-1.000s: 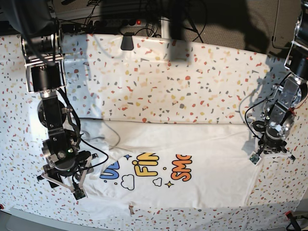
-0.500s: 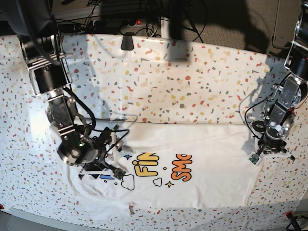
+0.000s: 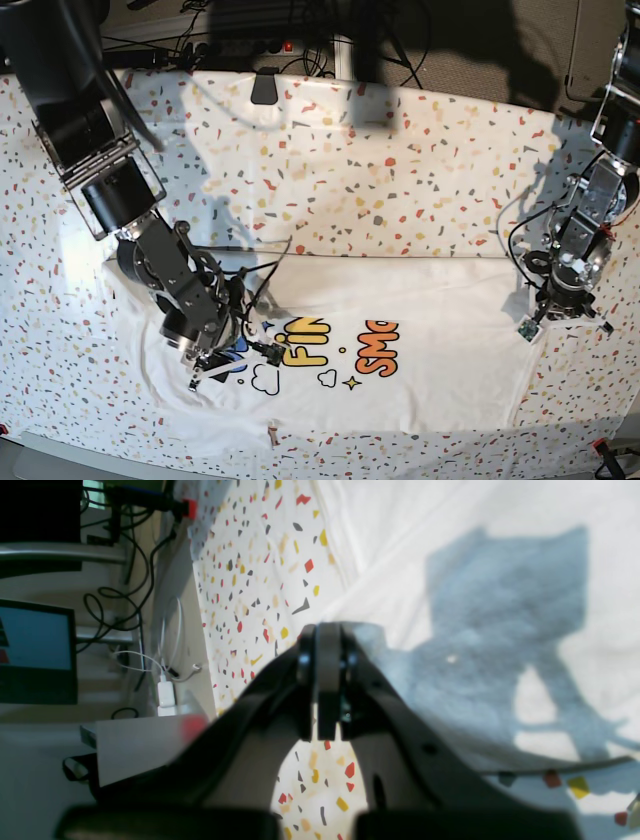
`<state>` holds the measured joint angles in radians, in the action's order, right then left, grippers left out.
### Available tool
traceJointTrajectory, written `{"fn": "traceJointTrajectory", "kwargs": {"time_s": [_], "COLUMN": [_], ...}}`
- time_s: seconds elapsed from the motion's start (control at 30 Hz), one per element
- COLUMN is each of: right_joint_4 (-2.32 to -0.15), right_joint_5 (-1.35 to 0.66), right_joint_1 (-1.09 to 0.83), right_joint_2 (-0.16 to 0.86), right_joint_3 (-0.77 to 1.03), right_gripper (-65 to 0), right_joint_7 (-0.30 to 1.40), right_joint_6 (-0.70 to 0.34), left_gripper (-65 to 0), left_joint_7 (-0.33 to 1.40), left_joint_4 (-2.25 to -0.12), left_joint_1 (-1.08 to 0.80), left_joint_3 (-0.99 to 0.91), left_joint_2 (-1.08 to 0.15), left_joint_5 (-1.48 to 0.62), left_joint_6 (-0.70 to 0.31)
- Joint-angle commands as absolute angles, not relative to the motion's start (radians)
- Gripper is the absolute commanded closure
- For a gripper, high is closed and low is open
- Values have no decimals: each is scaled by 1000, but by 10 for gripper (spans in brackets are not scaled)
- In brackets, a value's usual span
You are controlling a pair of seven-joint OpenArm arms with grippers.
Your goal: Fold the T-shirt properly
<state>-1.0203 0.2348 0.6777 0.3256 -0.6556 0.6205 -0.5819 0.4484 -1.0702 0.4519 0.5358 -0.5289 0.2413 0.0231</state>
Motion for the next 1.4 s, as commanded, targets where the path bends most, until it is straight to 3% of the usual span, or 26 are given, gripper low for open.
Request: {"fn": "traceJointTrajectory", "kwargs": {"time_s": [0.0, 0.37, 0.6, 0.77, 1.37], "right_joint_4": [-1019, -996, -960, -922, -862], "right_joint_5": [243, 173, 209, 263, 264], "right_joint_1": [720, 725, 726, 726, 755], "right_joint_2": [326, 326, 326, 318, 294], "right_joint_3": [-649, -649, -649, -649, -649], "right_gripper": [-383, -383, -383, -383, -383], "right_joint_7": [609, 601, 548, 508, 488], "right_joint_6": [-576, -695, -694, -632, -633], "left_gripper": [0, 0, 0, 0, 0], "left_joint_7": [440, 440, 440, 440, 440], "left_joint_4": [-1082, -1082, -1082, -1082, -1082], "left_joint_1": [482, 482, 482, 482, 482], "left_joint_3": [525, 525, 525, 525, 525], "left_joint_2": [-543, -543, -543, -543, -543], "left_joint_5": [249, 249, 248, 248, 248], "left_joint_6": [41, 41, 41, 41, 41]}}
